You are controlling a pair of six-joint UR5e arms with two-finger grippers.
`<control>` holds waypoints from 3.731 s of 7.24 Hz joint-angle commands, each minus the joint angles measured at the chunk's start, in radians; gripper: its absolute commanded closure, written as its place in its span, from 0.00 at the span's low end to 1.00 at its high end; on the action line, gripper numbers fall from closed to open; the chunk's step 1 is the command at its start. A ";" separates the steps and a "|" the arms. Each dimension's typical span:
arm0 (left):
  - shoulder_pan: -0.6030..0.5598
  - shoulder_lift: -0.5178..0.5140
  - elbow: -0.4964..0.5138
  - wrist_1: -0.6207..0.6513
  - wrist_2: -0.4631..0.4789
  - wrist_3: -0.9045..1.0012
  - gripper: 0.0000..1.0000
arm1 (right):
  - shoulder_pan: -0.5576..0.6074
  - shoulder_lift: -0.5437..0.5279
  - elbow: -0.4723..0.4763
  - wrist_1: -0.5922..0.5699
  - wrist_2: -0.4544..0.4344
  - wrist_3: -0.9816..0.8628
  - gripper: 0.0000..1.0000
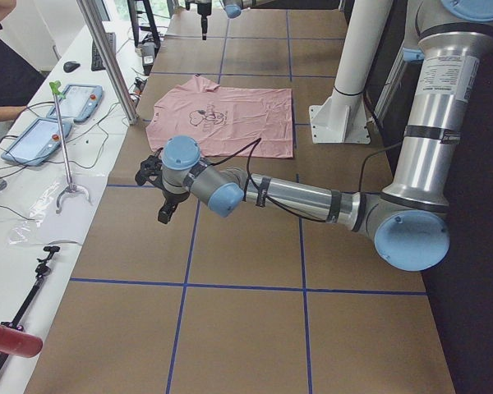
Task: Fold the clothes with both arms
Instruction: 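Lower the right gripper onto the sleeve nearest it and fold it inward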
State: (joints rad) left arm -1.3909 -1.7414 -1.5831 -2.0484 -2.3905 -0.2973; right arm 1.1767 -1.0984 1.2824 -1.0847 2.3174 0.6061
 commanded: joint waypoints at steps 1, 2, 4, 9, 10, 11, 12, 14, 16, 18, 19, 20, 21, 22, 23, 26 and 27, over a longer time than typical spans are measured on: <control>0.059 -0.043 0.008 -0.015 0.060 -0.118 0.00 | -0.136 0.118 -0.130 0.150 -0.157 0.173 0.00; 0.059 -0.053 0.011 -0.016 0.062 -0.118 0.00 | -0.158 0.159 -0.174 0.164 -0.162 0.175 0.00; 0.061 -0.064 0.009 -0.015 0.062 -0.126 0.00 | -0.173 0.175 -0.236 0.169 -0.196 0.172 0.01; 0.059 -0.064 -0.006 -0.015 0.062 -0.146 0.00 | -0.209 0.173 -0.301 0.186 -0.240 0.166 0.08; 0.061 -0.064 -0.006 -0.015 0.060 -0.148 0.00 | -0.210 0.173 -0.308 0.186 -0.240 0.164 0.12; 0.061 -0.064 -0.006 -0.015 0.060 -0.148 0.00 | -0.213 0.173 -0.313 0.186 -0.250 0.164 0.16; 0.059 -0.064 -0.006 -0.015 0.060 -0.148 0.00 | -0.213 0.173 -0.313 0.186 -0.251 0.164 0.38; 0.059 -0.064 -0.006 -0.015 0.060 -0.148 0.00 | -0.213 0.176 -0.311 0.186 -0.250 0.161 0.75; 0.059 -0.066 -0.008 -0.015 0.060 -0.148 0.00 | -0.213 0.179 -0.311 0.184 -0.250 0.150 0.97; 0.059 -0.066 -0.006 -0.015 0.060 -0.148 0.00 | -0.213 0.186 -0.301 0.184 -0.248 0.139 1.00; 0.059 -0.066 -0.006 -0.015 0.060 -0.149 0.00 | -0.212 0.189 -0.293 0.184 -0.247 0.141 1.00; 0.059 -0.064 -0.005 -0.015 0.060 -0.148 0.00 | -0.212 0.192 -0.260 0.183 -0.244 0.147 1.00; 0.059 -0.064 -0.006 -0.015 0.060 -0.148 0.00 | -0.216 0.186 -0.182 0.177 -0.224 0.152 1.00; 0.059 -0.063 -0.006 -0.015 0.060 -0.148 0.00 | -0.241 0.181 -0.143 0.180 -0.210 0.153 1.00; 0.059 -0.063 -0.005 -0.015 0.060 -0.148 0.00 | -0.261 0.189 -0.127 0.180 -0.210 0.155 1.00; 0.059 -0.055 -0.005 -0.016 0.060 -0.144 0.00 | -0.302 0.312 -0.193 0.131 -0.266 0.182 1.00; 0.059 -0.058 0.003 -0.016 0.062 -0.143 0.00 | -0.319 0.384 -0.265 0.129 -0.312 0.182 1.00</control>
State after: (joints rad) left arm -1.3315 -1.7980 -1.5855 -2.0646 -2.3298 -0.4420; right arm 0.8761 -0.7957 1.0889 -0.9425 2.0518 0.7863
